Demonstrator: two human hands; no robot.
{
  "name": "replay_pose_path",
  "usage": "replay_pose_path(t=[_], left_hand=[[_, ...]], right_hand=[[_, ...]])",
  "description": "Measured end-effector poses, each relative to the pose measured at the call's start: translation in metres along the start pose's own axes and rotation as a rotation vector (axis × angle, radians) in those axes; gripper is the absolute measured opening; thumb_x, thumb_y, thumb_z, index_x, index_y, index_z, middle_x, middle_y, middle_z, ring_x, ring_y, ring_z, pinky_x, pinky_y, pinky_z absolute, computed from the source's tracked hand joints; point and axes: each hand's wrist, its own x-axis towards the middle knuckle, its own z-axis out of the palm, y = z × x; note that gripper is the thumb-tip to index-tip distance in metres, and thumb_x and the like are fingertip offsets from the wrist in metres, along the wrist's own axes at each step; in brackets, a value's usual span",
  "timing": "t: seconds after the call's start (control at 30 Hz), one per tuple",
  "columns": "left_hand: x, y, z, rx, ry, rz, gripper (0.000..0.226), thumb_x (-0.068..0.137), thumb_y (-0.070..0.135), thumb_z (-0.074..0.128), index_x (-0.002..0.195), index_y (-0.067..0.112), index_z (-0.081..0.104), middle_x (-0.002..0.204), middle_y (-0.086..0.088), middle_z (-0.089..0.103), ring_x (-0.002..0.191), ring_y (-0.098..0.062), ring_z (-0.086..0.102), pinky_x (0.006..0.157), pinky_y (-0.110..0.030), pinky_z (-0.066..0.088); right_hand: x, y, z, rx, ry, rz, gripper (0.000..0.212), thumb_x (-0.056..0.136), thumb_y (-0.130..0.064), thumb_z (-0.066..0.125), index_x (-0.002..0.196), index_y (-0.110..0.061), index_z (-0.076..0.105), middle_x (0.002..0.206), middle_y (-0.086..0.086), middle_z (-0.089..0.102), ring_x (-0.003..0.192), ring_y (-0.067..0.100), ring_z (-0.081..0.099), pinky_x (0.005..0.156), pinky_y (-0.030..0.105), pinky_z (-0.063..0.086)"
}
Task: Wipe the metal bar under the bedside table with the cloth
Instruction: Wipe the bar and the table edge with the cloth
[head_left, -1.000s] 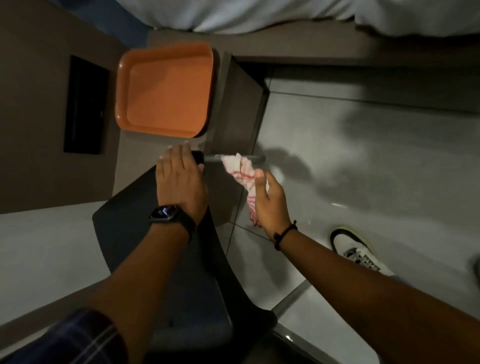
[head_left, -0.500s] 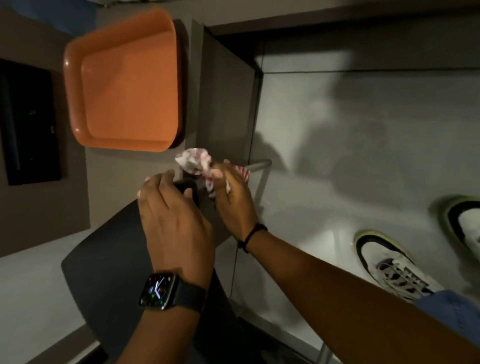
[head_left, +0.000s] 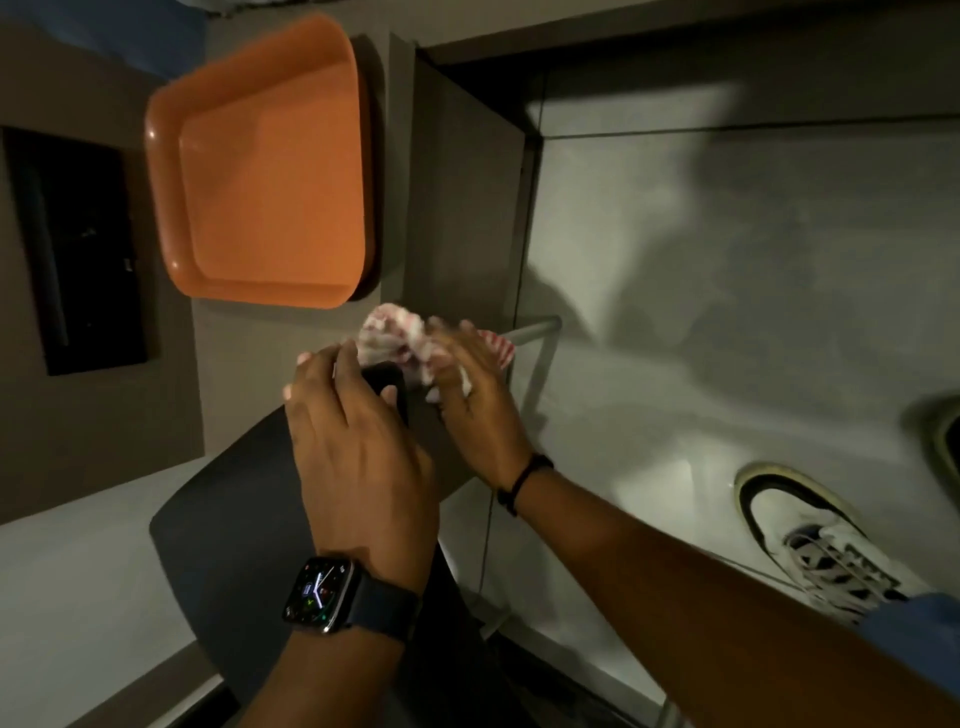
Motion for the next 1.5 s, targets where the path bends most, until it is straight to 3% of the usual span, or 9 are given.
replay_pose_path(t=[0.13,0.3,0.57,0.7,0.9,1.03,1.13,1.37,1.5], left_hand=[[0.002,0.000,0.001,0.005,0.020,-0.004,0.045,0.106,0.013,0.045,0.148,-0.002,0.041,0.153,-0.024,0.042,0.150,-0.037,0.031,0.125,-0.055,0.024],[0.003,0.004,-0.002,-0.034,0.006,-0.021,0.051,0.104,0.022,0.038,0.149,-0.001,0.041,0.154,-0.023,0.042,0.149,-0.037,0.034,0.125,-0.053,0.022],[0.004,-0.001,0.001,-0.026,0.016,-0.008,0.045,0.105,0.015,0.045,0.148,0.001,0.044,0.151,-0.021,0.044,0.143,-0.037,0.039,0.122,-0.054,0.029],[0.002,0.001,-0.001,-0.051,0.010,-0.014,0.047,0.104,0.016,0.043,0.148,0.001,0.042,0.152,-0.020,0.043,0.141,-0.038,0.040,0.120,-0.053,0.032],[0.001,0.003,-0.001,-0.098,0.039,-0.019,0.047,0.103,0.018,0.043,0.148,0.003,0.045,0.149,-0.017,0.046,0.135,-0.032,0.044,0.109,-0.033,0.036],[0.000,-0.002,0.003,-0.086,0.058,-0.013,0.044,0.105,0.016,0.044,0.148,0.004,0.045,0.148,-0.017,0.046,0.135,-0.032,0.045,0.109,-0.033,0.038],[0.000,-0.002,0.003,-0.083,0.067,0.005,0.044,0.105,0.017,0.044,0.148,0.005,0.046,0.147,-0.016,0.047,0.135,-0.031,0.046,0.108,-0.033,0.039],[-0.001,0.002,-0.002,-0.064,0.027,-0.014,0.046,0.106,0.017,0.042,0.150,0.003,0.044,0.149,-0.017,0.045,0.137,-0.031,0.043,0.109,-0.033,0.038],[0.001,0.001,-0.001,-0.037,0.011,-0.021,0.048,0.104,0.016,0.045,0.150,0.002,0.043,0.149,-0.018,0.045,0.137,-0.033,0.043,0.108,-0.034,0.038]], right_hand=[[0.023,0.000,-0.020,-0.043,0.032,0.186,0.043,0.121,-0.021,0.041,0.158,-0.007,0.058,0.172,0.012,0.051,0.173,0.029,0.025,0.142,0.043,0.017],[-0.028,-0.029,0.002,0.095,-0.109,-0.275,0.043,0.118,-0.024,0.042,0.158,-0.020,0.056,0.162,-0.020,0.058,0.162,-0.008,0.035,0.142,0.031,0.017],[0.032,0.016,-0.023,-0.032,0.047,0.223,0.049,0.122,-0.028,0.035,0.168,-0.011,0.043,0.181,0.011,0.034,0.174,0.029,0.019,0.143,0.042,0.012],[-0.001,-0.016,-0.008,-0.046,-0.008,0.051,0.049,0.114,-0.031,0.040,0.153,-0.014,0.064,0.164,0.016,0.058,0.158,0.036,0.049,0.133,0.059,0.035],[-0.018,-0.006,0.017,0.167,0.008,-0.074,0.052,0.120,-0.033,0.039,0.171,-0.035,0.029,0.185,-0.003,0.020,0.176,0.016,0.008,0.136,0.031,0.009],[0.052,0.044,-0.011,0.313,0.269,0.226,0.042,0.121,-0.018,0.040,0.158,-0.004,0.053,0.147,0.019,0.065,0.102,-0.005,0.081,0.090,0.014,0.063],[0.095,0.074,-0.038,0.355,0.245,0.414,0.046,0.122,-0.018,0.031,0.158,0.003,0.051,0.165,0.027,0.055,0.155,0.038,0.055,0.134,0.045,0.040],[0.001,-0.009,0.005,0.533,0.121,0.113,0.042,0.118,-0.012,0.045,0.159,-0.005,0.054,0.167,0.018,0.055,0.153,0.022,0.055,0.122,0.023,0.053],[-0.032,-0.013,0.031,0.355,0.073,-0.182,0.046,0.117,-0.027,0.044,0.159,-0.044,0.042,0.173,-0.022,0.037,0.170,0.009,0.029,0.140,0.022,0.021]])
